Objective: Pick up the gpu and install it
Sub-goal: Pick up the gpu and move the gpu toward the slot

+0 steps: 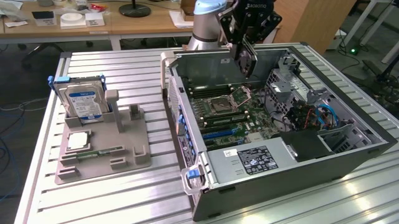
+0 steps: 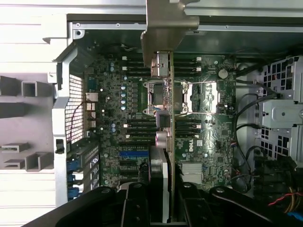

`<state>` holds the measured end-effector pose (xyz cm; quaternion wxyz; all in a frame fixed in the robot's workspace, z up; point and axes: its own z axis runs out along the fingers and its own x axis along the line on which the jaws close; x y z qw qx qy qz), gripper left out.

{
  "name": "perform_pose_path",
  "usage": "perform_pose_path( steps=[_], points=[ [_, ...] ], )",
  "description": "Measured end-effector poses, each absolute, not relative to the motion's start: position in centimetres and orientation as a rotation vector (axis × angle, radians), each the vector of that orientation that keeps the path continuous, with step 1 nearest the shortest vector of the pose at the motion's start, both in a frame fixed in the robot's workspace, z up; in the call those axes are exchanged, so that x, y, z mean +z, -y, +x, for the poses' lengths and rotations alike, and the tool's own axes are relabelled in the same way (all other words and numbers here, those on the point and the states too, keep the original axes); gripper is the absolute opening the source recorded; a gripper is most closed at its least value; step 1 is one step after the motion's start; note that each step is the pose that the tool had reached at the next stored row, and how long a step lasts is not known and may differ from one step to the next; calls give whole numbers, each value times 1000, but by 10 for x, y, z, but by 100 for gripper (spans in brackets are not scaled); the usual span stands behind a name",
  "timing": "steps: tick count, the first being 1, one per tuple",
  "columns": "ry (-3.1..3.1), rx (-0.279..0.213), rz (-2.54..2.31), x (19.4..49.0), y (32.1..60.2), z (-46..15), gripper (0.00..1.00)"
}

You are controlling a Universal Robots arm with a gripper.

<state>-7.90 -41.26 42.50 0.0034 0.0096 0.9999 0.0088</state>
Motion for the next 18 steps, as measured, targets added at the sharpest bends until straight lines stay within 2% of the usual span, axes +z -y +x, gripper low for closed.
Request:
perform_pose_path(
  steps=[18],
  points=[
    [-3134, 28, 30, 423, 413, -64, 28]
  ],
)
